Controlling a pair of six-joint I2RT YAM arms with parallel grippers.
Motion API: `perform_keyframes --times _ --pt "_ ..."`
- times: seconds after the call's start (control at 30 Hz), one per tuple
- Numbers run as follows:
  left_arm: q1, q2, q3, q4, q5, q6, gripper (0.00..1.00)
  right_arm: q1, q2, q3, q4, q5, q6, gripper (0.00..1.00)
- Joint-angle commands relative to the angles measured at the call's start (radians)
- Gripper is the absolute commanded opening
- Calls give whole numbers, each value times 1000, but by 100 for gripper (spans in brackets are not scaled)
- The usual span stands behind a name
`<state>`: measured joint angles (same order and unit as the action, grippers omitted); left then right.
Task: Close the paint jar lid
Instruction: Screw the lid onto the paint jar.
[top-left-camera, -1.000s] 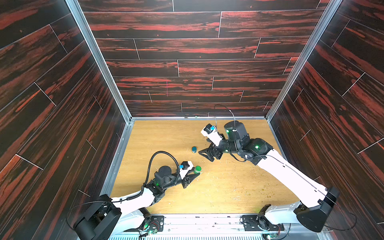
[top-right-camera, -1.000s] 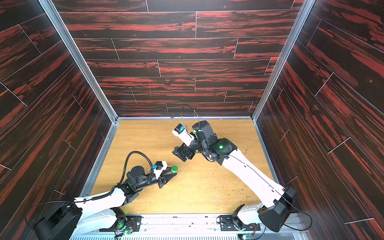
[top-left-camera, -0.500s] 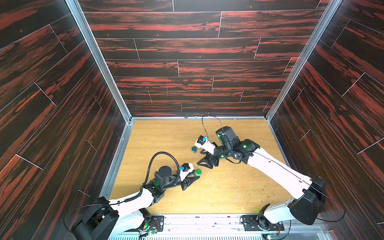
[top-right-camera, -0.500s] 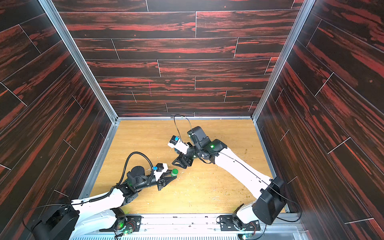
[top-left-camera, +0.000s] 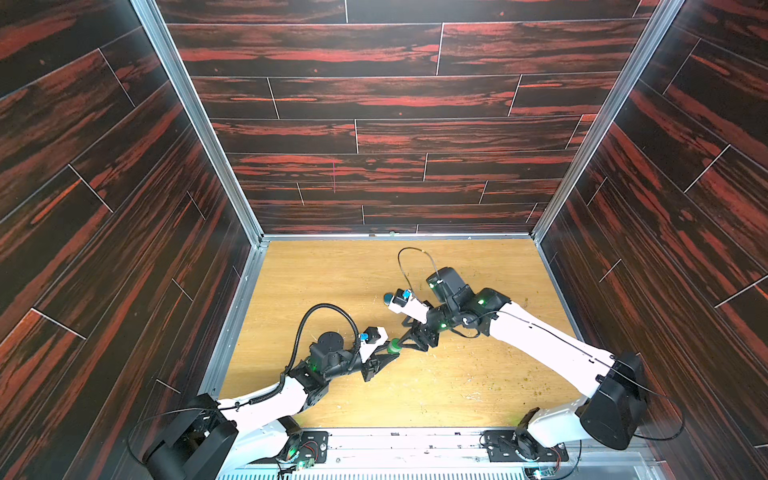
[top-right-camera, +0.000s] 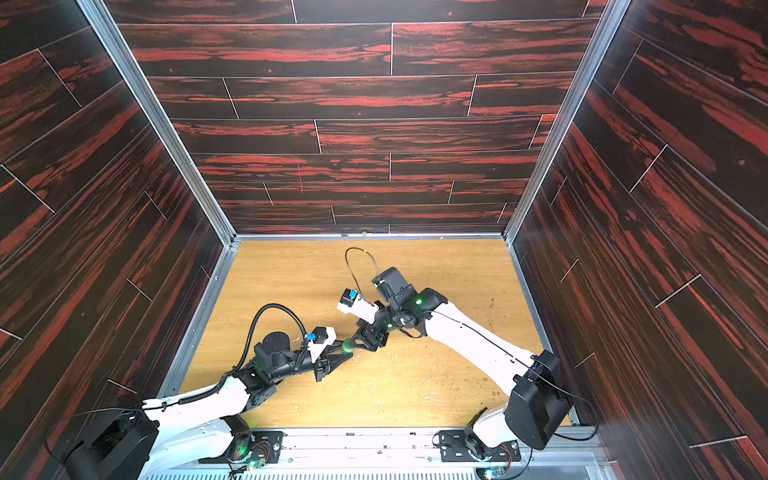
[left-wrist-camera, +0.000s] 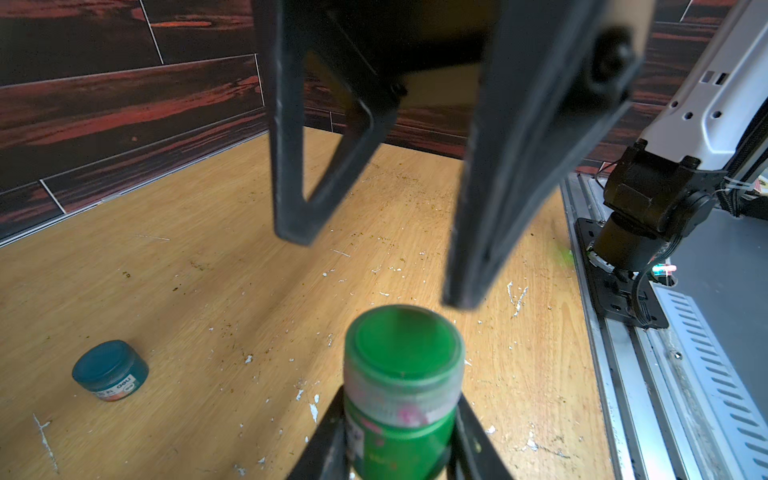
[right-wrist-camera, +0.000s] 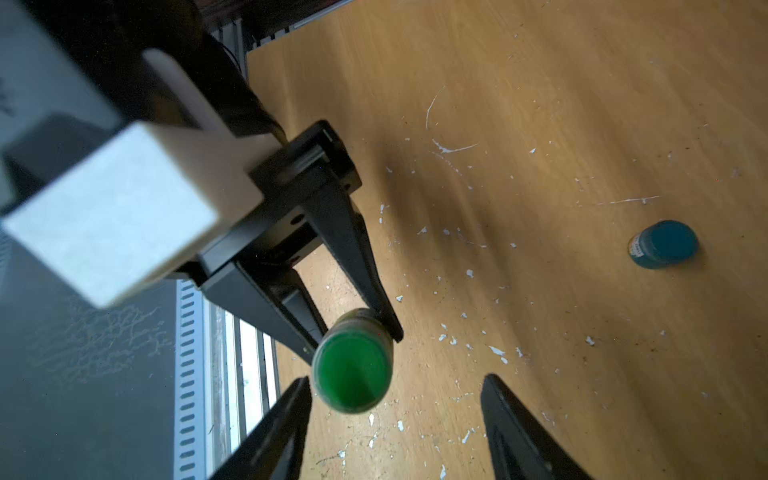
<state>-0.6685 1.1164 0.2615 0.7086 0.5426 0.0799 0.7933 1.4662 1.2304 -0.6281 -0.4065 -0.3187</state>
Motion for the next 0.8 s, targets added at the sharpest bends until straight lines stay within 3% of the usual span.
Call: perform_keyframes --times 0.0,0.23,0.5,0.77 --pt "4 -17 12 2 5 13 27 13 -10 -17 7 3 -1 68" --pt "3 -15 13 2 2 12 27 36 -5 -19 19 10 14 66" --pt "3 -10 13 6 3 9 27 56 12 -5 15 20 23 56" --pt "4 -9 12 6 0 8 27 66 33 8 2 27 29 52"
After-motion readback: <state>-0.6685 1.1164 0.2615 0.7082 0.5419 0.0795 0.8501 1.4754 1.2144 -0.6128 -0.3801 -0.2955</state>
